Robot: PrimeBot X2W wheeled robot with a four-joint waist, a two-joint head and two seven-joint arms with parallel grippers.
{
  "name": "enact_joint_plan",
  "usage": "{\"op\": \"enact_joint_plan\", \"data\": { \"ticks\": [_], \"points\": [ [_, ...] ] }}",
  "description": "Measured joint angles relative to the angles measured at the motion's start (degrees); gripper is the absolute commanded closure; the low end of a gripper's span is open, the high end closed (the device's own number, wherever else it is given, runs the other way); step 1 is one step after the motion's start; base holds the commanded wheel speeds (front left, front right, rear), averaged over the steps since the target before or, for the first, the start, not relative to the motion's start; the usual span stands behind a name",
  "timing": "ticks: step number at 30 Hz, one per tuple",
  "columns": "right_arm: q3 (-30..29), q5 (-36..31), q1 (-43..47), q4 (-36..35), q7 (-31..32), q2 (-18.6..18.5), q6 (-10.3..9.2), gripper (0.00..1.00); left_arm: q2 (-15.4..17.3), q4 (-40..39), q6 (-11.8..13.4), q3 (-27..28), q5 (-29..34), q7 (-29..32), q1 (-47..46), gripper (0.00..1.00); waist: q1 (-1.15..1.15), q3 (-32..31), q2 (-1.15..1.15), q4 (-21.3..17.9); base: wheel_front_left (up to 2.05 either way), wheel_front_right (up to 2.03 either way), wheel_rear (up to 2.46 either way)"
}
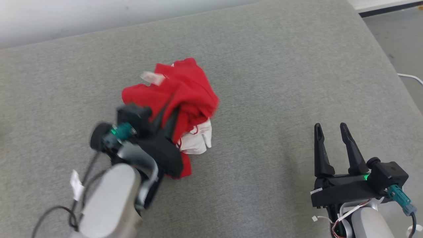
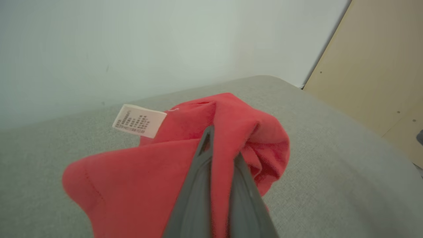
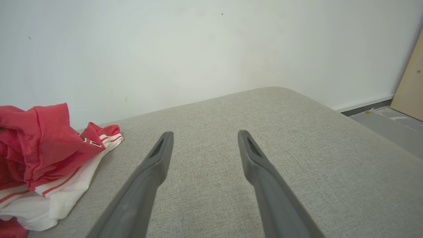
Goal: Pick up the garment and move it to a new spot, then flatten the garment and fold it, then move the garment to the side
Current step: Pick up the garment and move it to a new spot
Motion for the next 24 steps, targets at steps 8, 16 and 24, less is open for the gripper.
{"op": "enact_joint_plan", "data": {
  "ticks": [8, 16, 24],
  "points": [
    [-0.3, -1.3, 0.5, 0.6, 0.0, 0.0, 0.00, 0.00, -1.7, 0.7, 0.0, -0.9, -0.1, -6.2, 0.9, 0.00, 0.00, -1.2, 0.00, 2.8, 0.00, 0.00, 0.00],
    [-0.4, -2.7, 2.2, 0.5, 0.0, 0.0, 0.00, 0.00, 1.6, -3.2, 2.4, 3.9, -0.7, -10.4, 1.6, 0.00, 0.00, -4.4, 0.00, 6.4, 0.00, 0.00, 0.00],
    [0.1, -3.5, 3.4, 0.4, 0.0, 0.0, 0.00, 0.00, 5.9, -6.7, 5.3, 9.4, -2.2, -12.5, 9.1, 0.00, -0.01, -7.5, 0.00, 9.7, 0.00, 0.00, 0.00]
  ]
}}
